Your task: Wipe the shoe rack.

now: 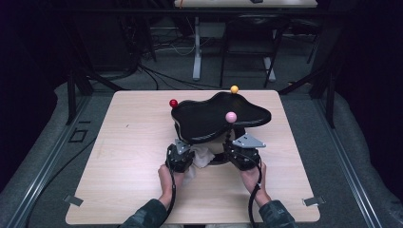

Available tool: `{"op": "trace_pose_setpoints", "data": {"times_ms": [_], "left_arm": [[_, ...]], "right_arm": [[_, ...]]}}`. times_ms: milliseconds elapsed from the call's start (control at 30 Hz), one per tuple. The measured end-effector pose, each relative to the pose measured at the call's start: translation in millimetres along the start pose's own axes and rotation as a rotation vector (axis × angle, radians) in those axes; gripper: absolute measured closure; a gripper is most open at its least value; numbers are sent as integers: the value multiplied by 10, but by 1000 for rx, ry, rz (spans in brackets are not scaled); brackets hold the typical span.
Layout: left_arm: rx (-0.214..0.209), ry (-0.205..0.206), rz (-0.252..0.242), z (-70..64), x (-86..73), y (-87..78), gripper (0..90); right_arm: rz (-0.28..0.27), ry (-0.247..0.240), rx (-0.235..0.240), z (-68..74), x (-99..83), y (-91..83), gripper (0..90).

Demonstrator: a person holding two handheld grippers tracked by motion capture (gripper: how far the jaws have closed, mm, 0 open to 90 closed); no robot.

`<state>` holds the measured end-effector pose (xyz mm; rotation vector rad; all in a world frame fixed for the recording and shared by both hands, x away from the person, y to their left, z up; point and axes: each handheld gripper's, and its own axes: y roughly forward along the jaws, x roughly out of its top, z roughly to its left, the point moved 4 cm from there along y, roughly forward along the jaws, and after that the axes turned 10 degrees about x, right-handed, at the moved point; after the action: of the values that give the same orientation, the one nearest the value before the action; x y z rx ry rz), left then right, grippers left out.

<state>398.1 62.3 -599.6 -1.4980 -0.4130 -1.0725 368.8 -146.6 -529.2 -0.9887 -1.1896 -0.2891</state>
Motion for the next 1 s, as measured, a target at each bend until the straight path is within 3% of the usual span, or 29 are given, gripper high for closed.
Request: {"op": "trace_pose_setpoints", "data": {"times_ms": [400,1000], "left_arm": [[52,-18,40,324,-28,83,813],[108,-36,83,654,125,226,812]], "right_arm": [[-6,30,-19,-107,-48,-82,751],[-13,53,-53,-281,-97,-176,751]]}}
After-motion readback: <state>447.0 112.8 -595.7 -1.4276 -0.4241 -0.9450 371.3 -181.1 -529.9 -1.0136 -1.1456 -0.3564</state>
